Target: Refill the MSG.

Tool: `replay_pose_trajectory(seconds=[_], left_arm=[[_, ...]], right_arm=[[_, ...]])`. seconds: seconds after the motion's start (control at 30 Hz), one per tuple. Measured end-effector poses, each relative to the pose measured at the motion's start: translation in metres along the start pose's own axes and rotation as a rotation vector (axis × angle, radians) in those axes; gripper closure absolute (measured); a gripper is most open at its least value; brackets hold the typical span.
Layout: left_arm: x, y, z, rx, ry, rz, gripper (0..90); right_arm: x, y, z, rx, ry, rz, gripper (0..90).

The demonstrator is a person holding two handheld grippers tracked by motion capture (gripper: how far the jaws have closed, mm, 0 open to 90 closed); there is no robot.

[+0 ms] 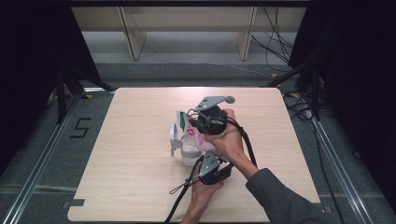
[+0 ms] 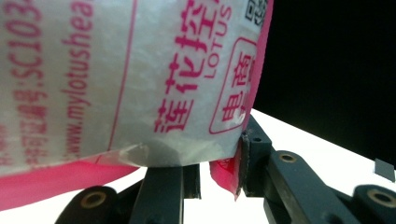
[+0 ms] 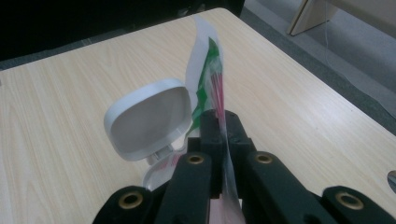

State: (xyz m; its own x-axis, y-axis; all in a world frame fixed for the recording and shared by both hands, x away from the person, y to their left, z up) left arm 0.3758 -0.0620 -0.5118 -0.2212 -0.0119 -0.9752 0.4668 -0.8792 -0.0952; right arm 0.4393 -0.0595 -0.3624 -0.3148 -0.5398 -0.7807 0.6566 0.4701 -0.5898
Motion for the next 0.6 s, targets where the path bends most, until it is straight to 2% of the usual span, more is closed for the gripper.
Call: replay_pose_trajectory(seconds=[0.13,0.37,0.43,0.47,0.5,0.57,0.6], left_arm=[[0.0000,-0.0003,0.0000,0.001,0.001,0.001,73.4],[-0.0010,0.0003,-0.0006,0.007,0.000,0.012,73.4],[-0.0011,0.0001,-0.0010,0.008,0.002,0.016,73.4],[-0.0005,-0.0007,-0.0009,-0.001,-0.002,0.000,73.4],[-0.0001,0.0001,-0.0007,0.001,-0.006,0.003,73.4],[-0.0006,-0.0001,-0.0008,0.000,-0.002,0.004,73.4],[-0.0007,-0.0003,-0.0009,0.002,0.001,0.006,73.4]], right_arm=[[-0.0007,0.0003,0.0004,0.001,0.004,0.012,90.0],[-0.0011,-0.0001,0.0003,-0.001,-0.007,0.003,90.0],[-0.0019,-0.0016,-0.0007,-0.006,0.013,-0.007,90.0],[-0.0021,-0.0002,-0.0004,-0.003,-0.002,0.014,90.0],[-0.0013,0.0000,-0.0008,-0.005,-0.010,-0.002,90.0],[-0.0009,0.0015,-0.0015,0.007,-0.005,0.000,90.0],[-0.0013,0.0006,-0.0015,-0.008,-0.006,0.000,90.0]])
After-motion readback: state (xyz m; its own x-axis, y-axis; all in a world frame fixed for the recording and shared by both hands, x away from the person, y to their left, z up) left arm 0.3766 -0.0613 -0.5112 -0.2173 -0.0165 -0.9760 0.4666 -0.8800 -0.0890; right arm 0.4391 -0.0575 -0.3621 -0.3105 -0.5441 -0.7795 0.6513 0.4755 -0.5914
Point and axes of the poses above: each handheld gripper's, and its own axes: y roughly forward along the jaws, x roughly out of its underside, z roughly to its right, the point moved 4 cm from there along y, roughly forward along the jaws, and after that the axes turned 11 degrees about x, right-handed, at the moved point
